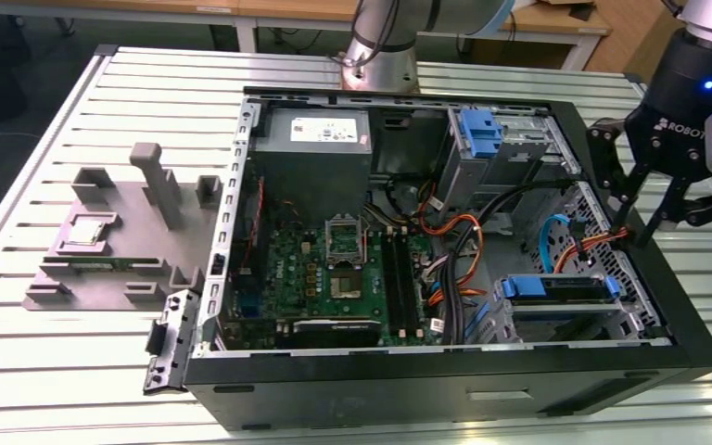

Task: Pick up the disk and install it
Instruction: 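Insert the first disk wire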

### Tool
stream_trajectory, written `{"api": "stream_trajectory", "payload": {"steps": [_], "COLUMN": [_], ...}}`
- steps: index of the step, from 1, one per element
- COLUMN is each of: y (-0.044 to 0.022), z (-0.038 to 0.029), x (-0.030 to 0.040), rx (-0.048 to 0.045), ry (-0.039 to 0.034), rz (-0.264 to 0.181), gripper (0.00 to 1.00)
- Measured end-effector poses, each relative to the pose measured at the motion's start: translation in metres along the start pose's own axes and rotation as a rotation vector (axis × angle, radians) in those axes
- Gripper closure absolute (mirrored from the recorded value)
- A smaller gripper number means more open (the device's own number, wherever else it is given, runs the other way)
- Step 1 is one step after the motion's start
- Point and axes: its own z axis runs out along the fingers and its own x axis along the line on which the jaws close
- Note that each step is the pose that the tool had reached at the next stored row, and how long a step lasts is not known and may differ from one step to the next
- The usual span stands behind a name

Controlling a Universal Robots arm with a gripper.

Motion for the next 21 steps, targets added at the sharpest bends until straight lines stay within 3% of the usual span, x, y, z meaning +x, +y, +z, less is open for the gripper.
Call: {"api": "stream_trajectory", "payload": {"steps": [5, 13, 16, 20, 21], "y": [0.0012, 0.0015, 0.0021, 0.0049, 0.0058], "z": [0.0004, 0.0033, 0.0038, 0.0038, 0.0037], "x": [0.0007, 0.0014, 0.0022, 0.0055, 0.0064], "rx": [-0.0037, -0.0122, -0.0061, 0.0097, 0.0102], "ry": [-0.0036, -0.0186, -0.0276, -0.0454, -0.0462], "rz": [-0.024, -0.097, -0.106, -0.11, -0.111], "gripper": [0.69, 0.69, 0.69, 0.69, 0.69]}}
